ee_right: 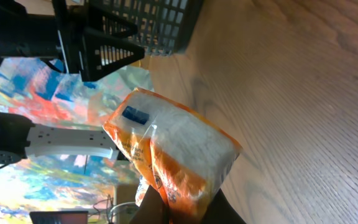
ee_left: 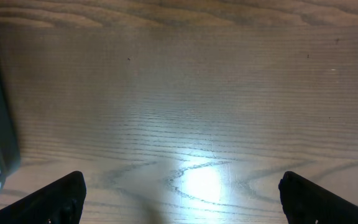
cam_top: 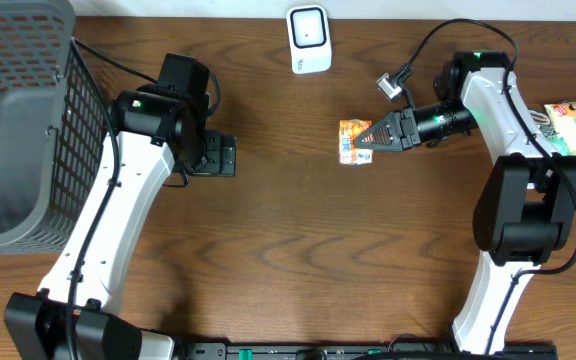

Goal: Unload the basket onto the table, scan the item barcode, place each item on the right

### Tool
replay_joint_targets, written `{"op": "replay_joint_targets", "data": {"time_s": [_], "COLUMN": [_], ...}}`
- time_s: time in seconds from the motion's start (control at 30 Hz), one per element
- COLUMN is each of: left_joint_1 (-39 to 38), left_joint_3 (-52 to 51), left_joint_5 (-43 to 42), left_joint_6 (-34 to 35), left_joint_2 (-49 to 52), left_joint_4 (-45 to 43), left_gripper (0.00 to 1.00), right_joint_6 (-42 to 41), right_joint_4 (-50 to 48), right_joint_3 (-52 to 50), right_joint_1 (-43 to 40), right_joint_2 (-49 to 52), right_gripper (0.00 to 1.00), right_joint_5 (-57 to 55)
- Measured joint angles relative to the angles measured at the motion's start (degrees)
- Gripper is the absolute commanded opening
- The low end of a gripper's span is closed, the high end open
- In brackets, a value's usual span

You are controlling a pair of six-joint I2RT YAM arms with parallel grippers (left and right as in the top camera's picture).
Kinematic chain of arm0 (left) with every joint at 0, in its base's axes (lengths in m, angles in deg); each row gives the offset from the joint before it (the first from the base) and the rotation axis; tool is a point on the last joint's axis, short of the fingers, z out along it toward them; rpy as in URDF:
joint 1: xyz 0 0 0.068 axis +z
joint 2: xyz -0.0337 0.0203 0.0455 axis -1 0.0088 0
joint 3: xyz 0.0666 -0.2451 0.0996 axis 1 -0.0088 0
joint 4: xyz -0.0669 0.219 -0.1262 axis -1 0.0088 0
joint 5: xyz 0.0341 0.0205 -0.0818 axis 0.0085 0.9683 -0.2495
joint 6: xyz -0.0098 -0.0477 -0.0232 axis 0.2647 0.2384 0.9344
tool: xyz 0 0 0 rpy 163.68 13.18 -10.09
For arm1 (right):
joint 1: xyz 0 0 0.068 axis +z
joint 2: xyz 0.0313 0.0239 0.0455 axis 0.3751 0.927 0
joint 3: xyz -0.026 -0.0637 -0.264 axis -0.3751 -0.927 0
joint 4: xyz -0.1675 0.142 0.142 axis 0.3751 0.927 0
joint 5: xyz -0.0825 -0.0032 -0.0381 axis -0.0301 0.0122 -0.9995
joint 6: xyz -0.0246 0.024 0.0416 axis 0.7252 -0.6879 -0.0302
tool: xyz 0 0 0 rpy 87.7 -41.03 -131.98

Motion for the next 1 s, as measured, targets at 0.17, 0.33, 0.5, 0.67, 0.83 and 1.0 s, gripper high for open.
{"op": "replay_joint_targets", "data": {"time_s": [0.17, 0.33, 0.5, 0.67, 0.83, 1.0], "left_joint_1": [0.0, 0.0, 0.0, 0.0, 0.0, 0.0], "left_joint_3": [0.0, 0.0, 0.0, 0.0, 0.0, 0.0], "left_joint_5": [0.0, 0.0, 0.0, 0.0, 0.0, 0.0], "left_joint_6": [0.0, 0.0, 0.0, 0.0, 0.0, 0.0], "left_joint_2": [0.0, 0.0, 0.0, 0.0, 0.0, 0.0], "left_joint_4": [0.0, 0.0, 0.0, 0.0, 0.0, 0.0], "left_gripper": [0.98, 0.98, 0.98, 0.98, 0.98, 0.98], "right_joint_6": [0.5, 0.7, 0.8, 1.0, 1.0, 1.0], "right_joint_4": [0.0, 0.0, -0.1, -0.3, -0.4, -0.5], "right_joint_3": [0.0, 0.0, 0.0, 0.0, 0.0, 0.0], "right_joint_1": [0.0, 0.3, 2.2, 2.4, 2.4, 2.4], "right_joint_2": [0.0, 0.0, 0.0, 0.0, 0.0, 0.0], "right_gripper": [0.01, 0.01, 0.01, 0.01, 0.01, 0.01], "right_joint_5": [1.3, 1.5, 1.9, 2.3, 2.3, 2.4]}}
